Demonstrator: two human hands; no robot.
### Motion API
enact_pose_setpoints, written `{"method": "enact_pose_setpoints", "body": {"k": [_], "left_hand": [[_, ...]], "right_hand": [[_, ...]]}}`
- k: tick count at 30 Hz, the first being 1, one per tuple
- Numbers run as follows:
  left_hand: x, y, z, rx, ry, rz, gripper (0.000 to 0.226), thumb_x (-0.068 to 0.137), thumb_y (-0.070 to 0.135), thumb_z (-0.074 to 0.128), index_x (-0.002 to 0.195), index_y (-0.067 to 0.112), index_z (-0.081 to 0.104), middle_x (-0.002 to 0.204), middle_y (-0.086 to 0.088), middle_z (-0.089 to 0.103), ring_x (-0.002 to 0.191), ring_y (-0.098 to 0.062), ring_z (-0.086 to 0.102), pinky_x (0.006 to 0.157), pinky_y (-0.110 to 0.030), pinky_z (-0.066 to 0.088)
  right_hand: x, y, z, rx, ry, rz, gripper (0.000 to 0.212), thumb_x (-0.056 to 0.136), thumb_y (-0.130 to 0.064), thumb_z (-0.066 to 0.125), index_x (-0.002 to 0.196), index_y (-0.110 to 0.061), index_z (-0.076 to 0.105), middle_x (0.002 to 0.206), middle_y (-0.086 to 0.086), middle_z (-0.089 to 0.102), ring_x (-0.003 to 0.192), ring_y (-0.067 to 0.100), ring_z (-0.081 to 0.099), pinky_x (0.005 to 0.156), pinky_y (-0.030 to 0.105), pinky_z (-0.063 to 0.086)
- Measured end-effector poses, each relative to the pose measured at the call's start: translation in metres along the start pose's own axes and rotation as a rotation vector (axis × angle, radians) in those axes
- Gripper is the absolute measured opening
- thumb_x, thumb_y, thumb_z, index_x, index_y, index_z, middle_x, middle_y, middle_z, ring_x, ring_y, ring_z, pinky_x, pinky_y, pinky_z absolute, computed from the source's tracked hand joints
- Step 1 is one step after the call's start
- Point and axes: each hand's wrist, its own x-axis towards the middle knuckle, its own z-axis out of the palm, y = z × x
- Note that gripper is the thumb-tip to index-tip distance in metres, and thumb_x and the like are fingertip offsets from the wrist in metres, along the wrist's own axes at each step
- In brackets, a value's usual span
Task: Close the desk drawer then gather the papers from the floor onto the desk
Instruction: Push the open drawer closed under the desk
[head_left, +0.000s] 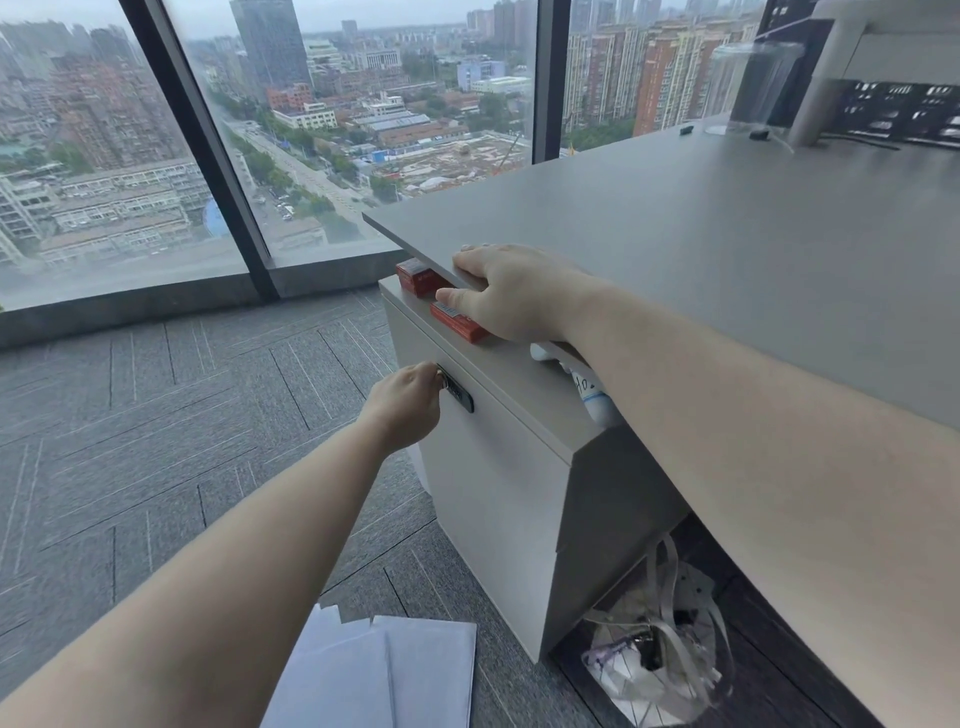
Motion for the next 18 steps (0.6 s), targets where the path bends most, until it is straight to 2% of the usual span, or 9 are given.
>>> {"method": "enact_pose_setpoints", "body": {"k": [2, 4, 7, 10, 12, 16, 18], "left_hand": [[0.0, 0.0, 0.001, -0.004, 0.003, -0.004, 0.026, 0.097, 0.023, 0.032, 0.078, 0.009, 0.043, 0.072, -0.006, 0.048, 0.068, -0.03, 0.047, 0.067, -0.038, 0.042], [-0.002, 0.0, 0.002, -0.003, 0.003, -0.029, 0.028, 0.098, 0.025, 0.031, 0.077, 0.009, 0.042, 0.073, -0.007, 0.048, 0.069, -0.029, 0.046, 0.067, -0.038, 0.04], [-0.005, -0.002, 0.003, -0.058, -0.018, -0.07, 0.035, 0.098, 0.032, 0.032, 0.081, 0.006, 0.047, 0.081, -0.009, 0.054, 0.08, -0.033, 0.055, 0.069, -0.036, 0.041], [-0.014, -0.006, -0.003, -0.114, -0.058, -0.121, 0.044, 0.096, 0.043, 0.035, 0.108, 0.006, 0.056, 0.109, -0.011, 0.06, 0.101, -0.031, 0.059, 0.085, -0.041, 0.048], [-0.025, -0.016, -0.004, -0.133, -0.089, -0.147, 0.049, 0.095, 0.045, 0.036, 0.126, 0.008, 0.05, 0.129, -0.01, 0.055, 0.114, -0.028, 0.057, 0.095, -0.043, 0.047], [-0.052, -0.057, 0.001, -0.113, -0.173, -0.216, 0.053, 0.095, 0.045, 0.034, 0.138, 0.014, 0.039, 0.142, -0.01, 0.048, 0.129, -0.026, 0.047, 0.105, -0.044, 0.041], [-0.066, -0.08, 0.008, -0.106, -0.212, -0.257, 0.054, 0.096, 0.043, 0.035, 0.141, 0.015, 0.036, 0.147, -0.009, 0.043, 0.136, -0.025, 0.041, 0.11, -0.044, 0.036]], "right_hand": [[0.0, 0.0, 0.0, 0.005, -0.005, 0.007, 0.05, 0.093, -0.052, 0.038, 0.124, -0.017, 0.055, 0.134, 0.004, 0.056, 0.122, 0.026, 0.05, 0.094, 0.038, 0.04], [-0.001, -0.002, 0.0, 0.006, -0.007, 0.011, 0.049, 0.093, -0.051, 0.039, 0.124, -0.017, 0.054, 0.133, 0.003, 0.056, 0.123, 0.027, 0.05, 0.092, 0.037, 0.04], [-0.003, -0.002, -0.001, -0.006, -0.021, 0.015, 0.051, 0.093, -0.051, 0.038, 0.129, -0.017, 0.052, 0.14, 0.002, 0.051, 0.131, 0.025, 0.046, 0.104, 0.039, 0.038], [-0.007, -0.006, -0.003, -0.064, -0.027, 0.001, 0.054, 0.095, -0.047, 0.037, 0.139, -0.016, 0.045, 0.151, 0.001, 0.042, 0.14, 0.022, 0.037, 0.112, 0.038, 0.031], [-0.014, -0.013, -0.004, -0.152, -0.019, -0.039, 0.055, 0.096, -0.043, 0.038, 0.144, -0.016, 0.04, 0.155, 0.002, 0.037, 0.143, 0.021, 0.033, 0.115, 0.036, 0.027], [-0.027, -0.041, 0.026, -0.35, -0.031, -0.235, 0.055, 0.098, -0.041, 0.034, 0.149, -0.021, 0.032, 0.164, -0.001, 0.018, 0.152, 0.012, 0.009, 0.123, 0.035, 0.002], [-0.03, -0.056, 0.057, -0.355, -0.084, -0.296, 0.055, 0.098, -0.041, 0.032, 0.15, -0.023, 0.029, 0.164, -0.002, 0.014, 0.152, 0.011, 0.006, 0.122, 0.036, -0.002]]}}
